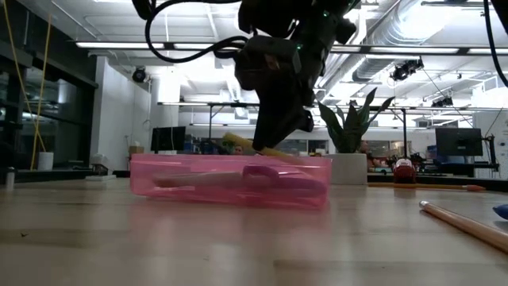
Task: Pick & place school supplies into a supply box
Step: Put the yellow pen into the pink supply box, then put the top orange pencil into the pink supply box
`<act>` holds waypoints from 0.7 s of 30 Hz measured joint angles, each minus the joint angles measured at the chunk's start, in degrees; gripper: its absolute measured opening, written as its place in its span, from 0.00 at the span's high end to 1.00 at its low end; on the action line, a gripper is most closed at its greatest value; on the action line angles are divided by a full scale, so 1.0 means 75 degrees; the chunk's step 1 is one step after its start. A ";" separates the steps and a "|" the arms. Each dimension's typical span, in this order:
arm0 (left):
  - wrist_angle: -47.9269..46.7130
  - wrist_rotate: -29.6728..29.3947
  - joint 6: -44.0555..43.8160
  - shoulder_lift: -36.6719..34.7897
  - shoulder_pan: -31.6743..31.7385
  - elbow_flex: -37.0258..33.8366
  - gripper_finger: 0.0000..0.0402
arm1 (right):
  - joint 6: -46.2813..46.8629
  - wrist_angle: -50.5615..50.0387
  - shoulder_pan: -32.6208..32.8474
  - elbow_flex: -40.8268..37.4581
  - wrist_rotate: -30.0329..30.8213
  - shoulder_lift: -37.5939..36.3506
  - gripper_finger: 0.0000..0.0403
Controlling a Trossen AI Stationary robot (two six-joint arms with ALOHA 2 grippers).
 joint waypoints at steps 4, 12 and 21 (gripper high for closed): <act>0.0000 -0.0007 0.0000 0.0000 0.0001 0.0000 1.00 | -0.0011 -0.0003 0.0003 0.0000 -0.0061 0.0000 0.76; -0.0015 -0.0014 0.0053 0.0000 0.0001 0.0000 1.00 | -0.1237 -0.0408 -0.0044 -0.0006 -0.0093 -0.0502 0.58; -0.0079 -0.0035 0.0204 -0.0003 0.0001 0.0000 1.00 | -0.0972 0.0377 -0.0055 -0.2486 0.0556 -0.3013 0.58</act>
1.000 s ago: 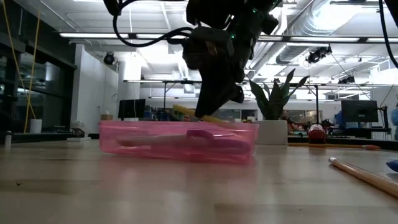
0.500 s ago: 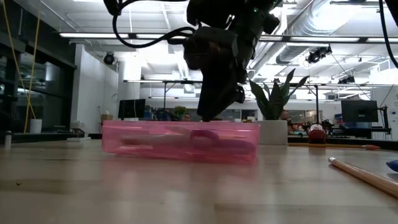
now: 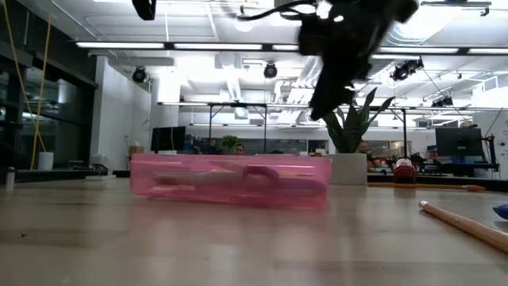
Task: Pick & place school supplies into a supply box
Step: Put the top orange pencil into the pink supply box
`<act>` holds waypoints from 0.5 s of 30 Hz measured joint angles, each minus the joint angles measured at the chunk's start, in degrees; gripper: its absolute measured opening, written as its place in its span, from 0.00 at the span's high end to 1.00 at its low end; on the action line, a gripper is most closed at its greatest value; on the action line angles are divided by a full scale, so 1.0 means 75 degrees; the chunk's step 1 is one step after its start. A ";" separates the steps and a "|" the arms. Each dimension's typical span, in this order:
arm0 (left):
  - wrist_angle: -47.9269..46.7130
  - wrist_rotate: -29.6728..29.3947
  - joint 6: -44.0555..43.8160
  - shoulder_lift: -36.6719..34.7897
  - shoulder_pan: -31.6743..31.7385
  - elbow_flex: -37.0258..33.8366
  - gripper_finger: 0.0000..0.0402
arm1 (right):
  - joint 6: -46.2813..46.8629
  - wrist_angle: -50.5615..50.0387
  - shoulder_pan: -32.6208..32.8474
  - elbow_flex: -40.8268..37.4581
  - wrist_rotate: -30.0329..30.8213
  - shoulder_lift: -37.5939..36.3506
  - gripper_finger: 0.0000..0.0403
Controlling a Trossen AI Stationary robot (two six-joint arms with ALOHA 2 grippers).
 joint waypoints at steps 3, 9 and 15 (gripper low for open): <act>-0.0006 -0.0019 0.0000 0.0000 0.0000 0.0000 1.00 | 0.0809 0.1329 0.0000 -0.1284 0.0040 -0.1188 0.58; -0.0009 -0.0082 0.0000 0.0000 -0.0002 0.0000 1.00 | 0.0931 0.4344 0.0000 -0.2843 0.1273 -0.3174 0.58; -0.0159 -0.0061 0.0000 0.0000 -0.0002 -0.0002 1.00 | -0.0242 0.5357 -0.0003 -0.3176 0.2181 -0.4225 0.58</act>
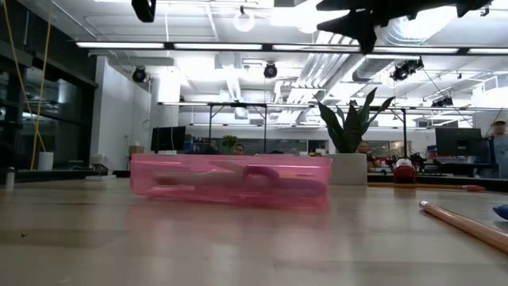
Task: Pick & place school supplies into a supply box
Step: Put the top orange pencil into the pink supply box
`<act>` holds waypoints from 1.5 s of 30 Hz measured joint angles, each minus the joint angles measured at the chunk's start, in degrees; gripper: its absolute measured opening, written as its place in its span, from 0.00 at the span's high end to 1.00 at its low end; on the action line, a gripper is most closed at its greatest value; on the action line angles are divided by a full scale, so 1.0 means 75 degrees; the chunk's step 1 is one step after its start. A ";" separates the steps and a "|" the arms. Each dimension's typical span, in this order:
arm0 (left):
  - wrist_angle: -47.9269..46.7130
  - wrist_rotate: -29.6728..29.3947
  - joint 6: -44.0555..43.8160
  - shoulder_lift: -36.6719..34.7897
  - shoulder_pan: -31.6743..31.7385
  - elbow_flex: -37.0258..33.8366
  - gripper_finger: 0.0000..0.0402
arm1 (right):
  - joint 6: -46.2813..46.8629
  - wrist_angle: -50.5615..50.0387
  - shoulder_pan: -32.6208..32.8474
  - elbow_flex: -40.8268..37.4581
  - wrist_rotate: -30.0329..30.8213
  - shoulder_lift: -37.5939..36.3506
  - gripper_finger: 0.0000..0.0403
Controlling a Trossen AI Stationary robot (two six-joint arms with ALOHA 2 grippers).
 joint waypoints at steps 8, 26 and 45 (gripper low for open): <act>-0.0147 0.0003 0.0000 0.0000 -0.0001 -0.0001 1.00 | -0.1003 0.0014 0.0003 -0.0006 -0.0010 -0.0219 0.58; -0.0158 0.0012 0.0000 0.0000 0.0001 -0.0001 1.00 | 0.0679 -0.1306 -0.0100 0.0276 0.0545 -0.0213 0.58; -0.0175 0.0021 -0.0003 -0.0006 -0.0001 -0.0001 1.00 | 0.0890 -1.0018 -0.4563 0.1134 -0.1211 0.1810 0.58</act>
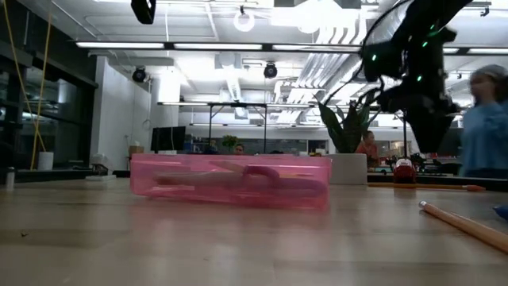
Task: Pick & place school supplies into a supply box
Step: Put the top orange pencil into the pink supply box
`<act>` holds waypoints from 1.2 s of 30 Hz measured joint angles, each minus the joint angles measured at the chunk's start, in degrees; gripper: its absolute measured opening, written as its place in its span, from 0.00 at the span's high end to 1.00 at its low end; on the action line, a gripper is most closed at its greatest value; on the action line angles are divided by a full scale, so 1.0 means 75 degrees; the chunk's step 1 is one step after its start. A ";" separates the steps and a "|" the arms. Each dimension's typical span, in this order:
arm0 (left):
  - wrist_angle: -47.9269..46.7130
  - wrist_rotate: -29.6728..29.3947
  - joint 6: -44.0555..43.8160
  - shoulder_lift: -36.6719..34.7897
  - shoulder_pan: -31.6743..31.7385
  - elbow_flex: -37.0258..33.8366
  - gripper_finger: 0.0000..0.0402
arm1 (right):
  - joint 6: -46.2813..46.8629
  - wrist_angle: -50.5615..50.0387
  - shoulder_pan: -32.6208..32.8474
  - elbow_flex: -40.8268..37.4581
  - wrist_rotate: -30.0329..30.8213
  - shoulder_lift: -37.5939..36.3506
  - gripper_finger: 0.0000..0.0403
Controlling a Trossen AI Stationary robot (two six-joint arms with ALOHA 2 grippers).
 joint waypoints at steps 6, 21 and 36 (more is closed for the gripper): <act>0.0008 0.0000 -0.0003 0.0000 0.0001 0.0000 1.00 | -0.1248 0.0697 -0.0871 0.0000 -0.0229 0.1181 0.58; 0.0011 0.0000 0.0000 0.0003 0.0003 0.0000 1.00 | -0.3076 0.1292 -0.1460 0.0035 -0.0521 0.3005 0.59; 0.0014 -0.0003 0.0000 0.0009 0.0003 0.0000 1.00 | -0.2972 0.1062 -0.1106 -0.0003 -0.0825 0.2827 0.97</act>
